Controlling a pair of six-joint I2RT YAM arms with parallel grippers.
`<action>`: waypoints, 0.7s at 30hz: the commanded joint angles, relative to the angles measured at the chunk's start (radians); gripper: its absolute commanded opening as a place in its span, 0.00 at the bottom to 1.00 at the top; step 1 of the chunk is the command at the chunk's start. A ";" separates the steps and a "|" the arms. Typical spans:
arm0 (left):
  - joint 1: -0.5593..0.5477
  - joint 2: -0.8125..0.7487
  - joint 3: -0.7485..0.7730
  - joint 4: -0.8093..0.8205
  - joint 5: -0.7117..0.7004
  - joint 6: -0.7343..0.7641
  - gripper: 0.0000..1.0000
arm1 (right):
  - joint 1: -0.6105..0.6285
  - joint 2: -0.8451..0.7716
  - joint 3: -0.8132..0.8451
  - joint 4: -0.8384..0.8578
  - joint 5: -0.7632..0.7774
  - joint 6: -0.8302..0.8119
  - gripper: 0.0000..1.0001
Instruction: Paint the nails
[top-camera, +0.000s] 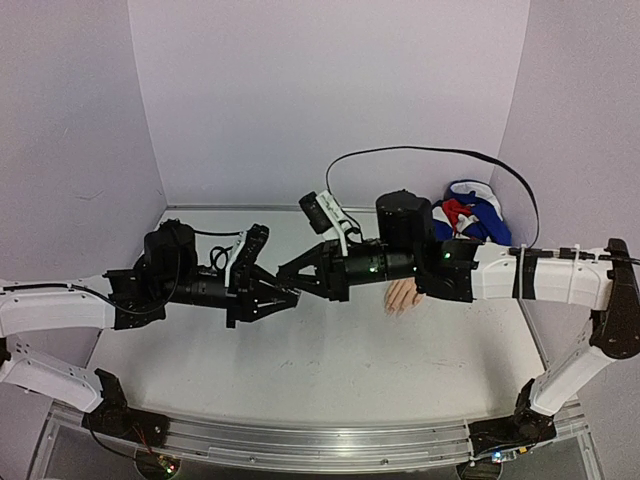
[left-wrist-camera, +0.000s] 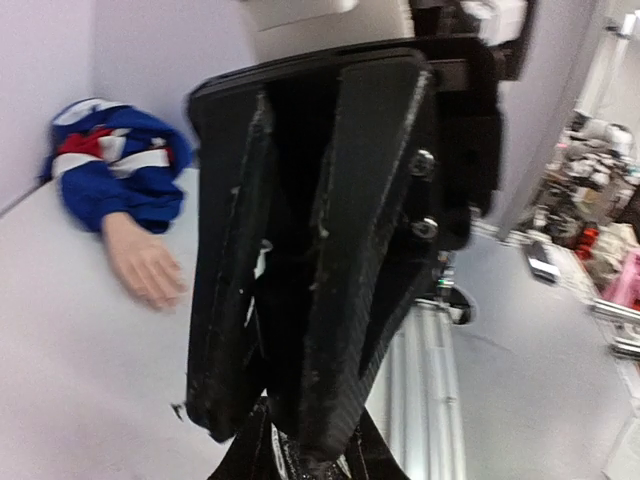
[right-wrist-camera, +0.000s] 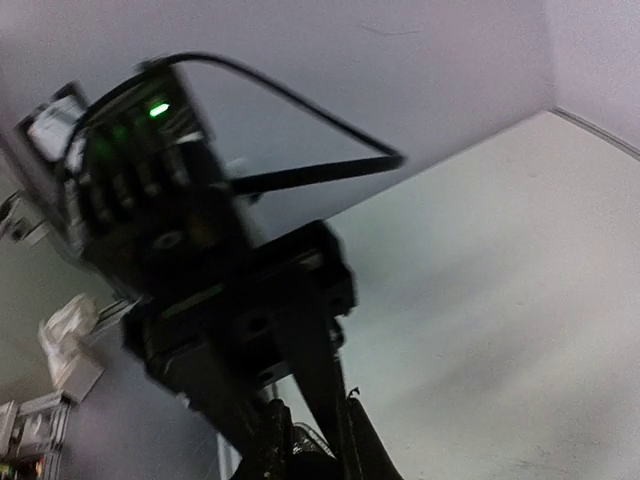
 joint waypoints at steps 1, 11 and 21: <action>0.016 0.005 0.088 0.060 0.570 -0.040 0.00 | -0.074 -0.028 -0.045 0.225 -0.502 -0.079 0.00; 0.016 0.010 0.055 0.057 -0.042 -0.025 0.00 | -0.075 -0.158 -0.094 0.057 0.164 0.035 0.96; 0.013 0.004 0.017 0.051 -0.491 0.012 0.00 | -0.022 -0.148 -0.071 -0.027 0.438 0.310 0.98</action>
